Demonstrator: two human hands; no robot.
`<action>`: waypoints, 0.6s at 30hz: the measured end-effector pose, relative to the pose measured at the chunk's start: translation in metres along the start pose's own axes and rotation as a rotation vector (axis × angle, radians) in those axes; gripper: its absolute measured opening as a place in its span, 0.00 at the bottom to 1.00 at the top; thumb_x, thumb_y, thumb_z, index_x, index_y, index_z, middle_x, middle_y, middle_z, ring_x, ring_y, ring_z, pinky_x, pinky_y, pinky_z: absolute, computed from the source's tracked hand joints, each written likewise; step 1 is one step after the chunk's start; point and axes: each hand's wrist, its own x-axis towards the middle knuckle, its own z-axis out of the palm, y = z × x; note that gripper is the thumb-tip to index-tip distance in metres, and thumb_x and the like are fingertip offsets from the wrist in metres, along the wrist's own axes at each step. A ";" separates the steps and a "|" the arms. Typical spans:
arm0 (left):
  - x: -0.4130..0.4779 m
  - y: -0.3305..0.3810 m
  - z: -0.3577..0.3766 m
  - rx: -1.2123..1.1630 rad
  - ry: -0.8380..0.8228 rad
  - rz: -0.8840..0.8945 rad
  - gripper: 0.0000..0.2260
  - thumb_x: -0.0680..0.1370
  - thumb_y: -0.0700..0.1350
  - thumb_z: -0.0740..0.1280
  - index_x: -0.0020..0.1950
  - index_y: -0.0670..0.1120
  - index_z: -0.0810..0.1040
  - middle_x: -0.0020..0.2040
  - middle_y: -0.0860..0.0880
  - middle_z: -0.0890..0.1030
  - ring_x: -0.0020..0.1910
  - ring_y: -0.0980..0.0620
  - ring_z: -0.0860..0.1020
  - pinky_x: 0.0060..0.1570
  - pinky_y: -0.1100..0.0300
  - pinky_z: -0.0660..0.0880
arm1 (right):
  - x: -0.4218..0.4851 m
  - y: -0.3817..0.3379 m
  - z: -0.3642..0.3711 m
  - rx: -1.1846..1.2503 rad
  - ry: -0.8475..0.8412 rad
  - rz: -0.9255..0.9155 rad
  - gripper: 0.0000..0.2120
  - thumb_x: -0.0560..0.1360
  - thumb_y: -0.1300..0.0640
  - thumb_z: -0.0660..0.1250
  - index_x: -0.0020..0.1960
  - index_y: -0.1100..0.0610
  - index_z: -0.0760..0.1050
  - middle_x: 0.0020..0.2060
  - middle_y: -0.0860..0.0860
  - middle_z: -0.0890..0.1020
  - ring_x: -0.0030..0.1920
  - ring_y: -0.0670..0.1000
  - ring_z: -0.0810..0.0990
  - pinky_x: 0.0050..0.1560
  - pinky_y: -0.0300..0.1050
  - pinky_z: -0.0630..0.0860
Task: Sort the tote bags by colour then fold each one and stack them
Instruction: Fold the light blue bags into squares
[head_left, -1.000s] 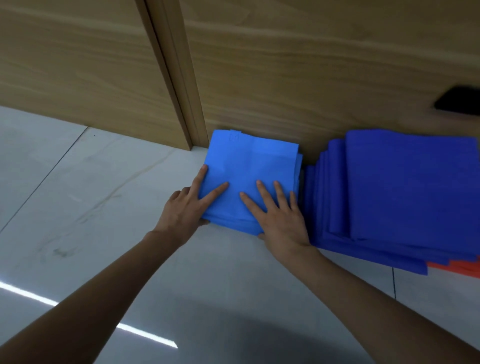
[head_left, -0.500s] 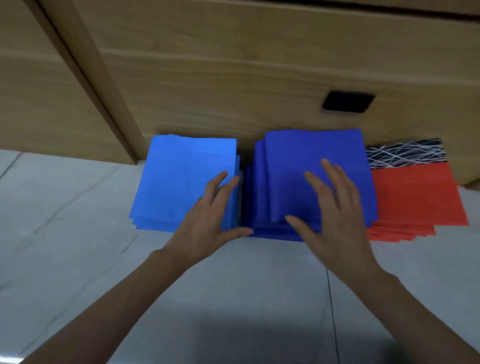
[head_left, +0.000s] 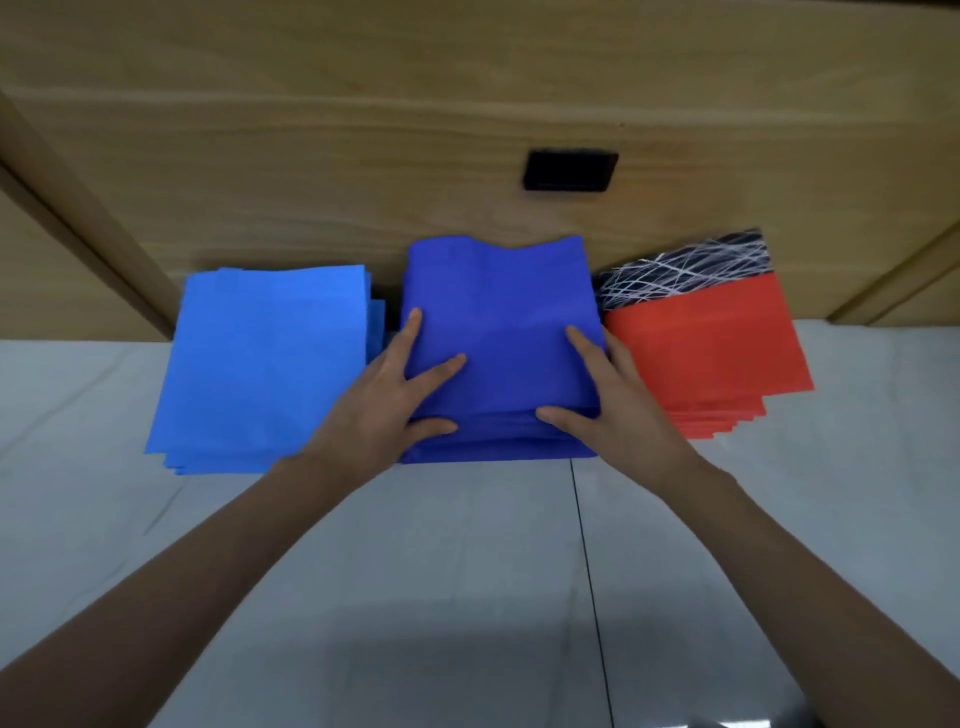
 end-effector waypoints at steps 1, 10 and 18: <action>-0.003 -0.004 0.000 0.055 -0.043 -0.008 0.38 0.69 0.61 0.69 0.75 0.59 0.54 0.77 0.45 0.40 0.74 0.38 0.57 0.65 0.42 0.68 | 0.001 -0.001 0.000 -0.048 0.001 -0.018 0.41 0.72 0.45 0.70 0.77 0.48 0.51 0.76 0.50 0.48 0.75 0.49 0.53 0.71 0.39 0.55; -0.012 0.006 0.015 0.570 -0.012 0.014 0.60 0.47 0.62 0.80 0.74 0.48 0.58 0.72 0.32 0.60 0.68 0.33 0.67 0.59 0.40 0.70 | -0.015 0.013 0.017 -0.900 0.182 -0.155 0.54 0.58 0.32 0.72 0.76 0.53 0.55 0.75 0.60 0.51 0.73 0.65 0.53 0.68 0.69 0.51; -0.008 0.004 0.023 0.582 0.016 0.030 0.58 0.51 0.61 0.80 0.74 0.47 0.57 0.72 0.33 0.62 0.66 0.31 0.68 0.59 0.39 0.70 | -0.004 0.022 0.038 -1.043 0.045 -0.331 0.57 0.57 0.35 0.75 0.76 0.53 0.51 0.74 0.60 0.59 0.73 0.63 0.61 0.71 0.63 0.47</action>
